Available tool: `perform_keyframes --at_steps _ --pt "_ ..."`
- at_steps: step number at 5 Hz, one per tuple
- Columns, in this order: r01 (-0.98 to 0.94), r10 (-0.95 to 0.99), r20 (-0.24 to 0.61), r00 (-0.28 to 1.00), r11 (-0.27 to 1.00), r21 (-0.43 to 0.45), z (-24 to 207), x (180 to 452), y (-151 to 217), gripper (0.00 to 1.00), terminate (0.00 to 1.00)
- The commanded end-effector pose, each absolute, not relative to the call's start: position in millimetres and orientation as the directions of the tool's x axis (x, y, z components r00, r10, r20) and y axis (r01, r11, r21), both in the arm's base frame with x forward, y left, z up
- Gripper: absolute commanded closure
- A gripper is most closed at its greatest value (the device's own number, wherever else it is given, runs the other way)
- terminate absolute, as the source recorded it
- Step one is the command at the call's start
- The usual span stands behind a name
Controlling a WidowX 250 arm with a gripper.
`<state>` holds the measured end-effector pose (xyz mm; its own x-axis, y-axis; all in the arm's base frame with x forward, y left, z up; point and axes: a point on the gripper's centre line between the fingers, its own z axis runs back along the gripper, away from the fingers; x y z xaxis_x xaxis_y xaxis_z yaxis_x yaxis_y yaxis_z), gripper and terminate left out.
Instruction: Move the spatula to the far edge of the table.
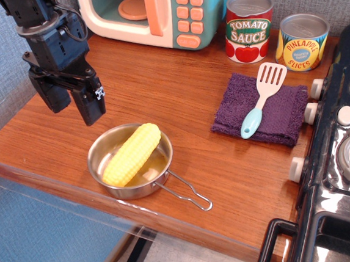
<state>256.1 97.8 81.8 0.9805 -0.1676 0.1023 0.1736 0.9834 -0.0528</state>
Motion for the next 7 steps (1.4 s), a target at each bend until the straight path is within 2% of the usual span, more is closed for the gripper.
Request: perform_keyframes --at_steps 1,2,4,5,7 --pt "0.174 -0.168 0.102 0.981 0.983 -0.053 82 256 98 0.0 0.0" --pt "0.227 -0.223 0.106 0.969 0.973 -0.034 84 264 82 0.0 0.0" --pt "0.368 -0.369 0.122 0.921 0.929 0.032 100 298 14 0.0 0.0" --pt "0.387 -0.384 0.109 0.917 0.922 -0.005 95 329 -30 0.0 0.0" --pt "0.282 -0.277 0.14 0.951 0.959 -0.017 69 361 -67 0.0 0.0"
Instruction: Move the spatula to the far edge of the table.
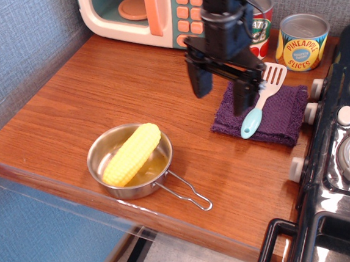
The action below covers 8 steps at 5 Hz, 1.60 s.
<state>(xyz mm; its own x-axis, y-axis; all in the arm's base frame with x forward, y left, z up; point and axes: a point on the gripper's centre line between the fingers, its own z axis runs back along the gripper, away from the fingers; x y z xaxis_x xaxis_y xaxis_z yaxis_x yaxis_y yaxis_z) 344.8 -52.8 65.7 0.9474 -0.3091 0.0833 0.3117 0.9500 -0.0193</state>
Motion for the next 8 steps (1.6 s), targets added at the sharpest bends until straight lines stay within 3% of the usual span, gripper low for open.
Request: perform_keyframes --at_steps 1,8 --pt "0.261 -0.259 0.124 0.958 0.965 0.002 58 361 -76 0.0 0.0" --pt "0.199 -0.199 0.09 0.976 0.98 0.014 29 353 -79 0.0 0.0"
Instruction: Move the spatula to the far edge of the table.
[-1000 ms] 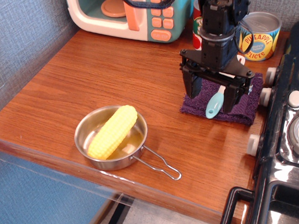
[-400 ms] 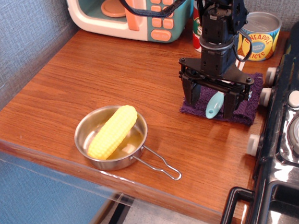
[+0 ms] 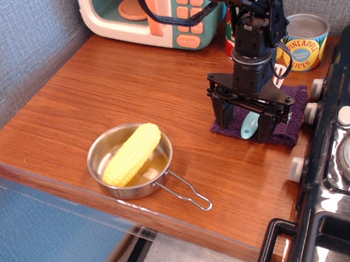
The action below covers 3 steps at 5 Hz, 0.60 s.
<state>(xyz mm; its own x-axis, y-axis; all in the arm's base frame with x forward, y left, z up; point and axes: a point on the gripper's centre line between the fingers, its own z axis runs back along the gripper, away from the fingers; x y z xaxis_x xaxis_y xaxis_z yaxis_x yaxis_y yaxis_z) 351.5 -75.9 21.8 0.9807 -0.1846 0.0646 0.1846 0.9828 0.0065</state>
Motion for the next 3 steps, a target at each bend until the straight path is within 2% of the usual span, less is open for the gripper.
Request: perform_keyframes --at_steps 1,2,3 --pt "0.201 -0.201 0.087 0.976 0.979 0.013 29 352 -79 0.0 0.0" --pt "0.207 -0.206 0.097 0.974 0.978 0.003 35 351 -78 0.0 0.0" --pt "0.216 -0.212 0.156 0.965 0.976 -0.007 59 351 -72 1.0 0.0"
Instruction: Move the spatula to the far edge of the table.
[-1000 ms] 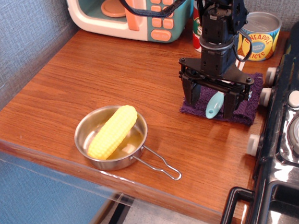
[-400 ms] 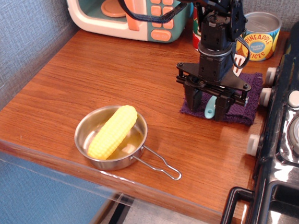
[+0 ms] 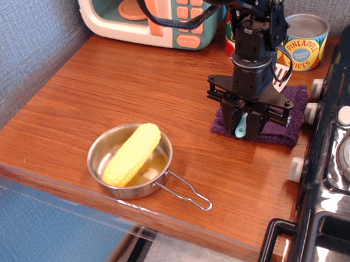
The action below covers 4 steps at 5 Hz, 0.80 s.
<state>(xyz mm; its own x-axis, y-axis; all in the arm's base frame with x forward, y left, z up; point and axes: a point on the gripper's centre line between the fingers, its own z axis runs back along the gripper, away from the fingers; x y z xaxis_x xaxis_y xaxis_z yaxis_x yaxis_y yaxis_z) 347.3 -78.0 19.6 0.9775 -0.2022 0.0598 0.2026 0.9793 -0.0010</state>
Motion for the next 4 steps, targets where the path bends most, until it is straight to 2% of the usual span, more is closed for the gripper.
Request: perform_keyframes --at_steps 1,2,4 --pt "0.19 -0.186 0.247 0.951 0.982 0.008 97 342 -44 1.0 0.0" --pt "0.143 -0.144 0.272 0.951 0.989 0.024 113 327 -1 1.0 0.0" --pt "0.08 -0.102 0.159 0.982 0.987 0.14 104 285 96 1.0 0.0"
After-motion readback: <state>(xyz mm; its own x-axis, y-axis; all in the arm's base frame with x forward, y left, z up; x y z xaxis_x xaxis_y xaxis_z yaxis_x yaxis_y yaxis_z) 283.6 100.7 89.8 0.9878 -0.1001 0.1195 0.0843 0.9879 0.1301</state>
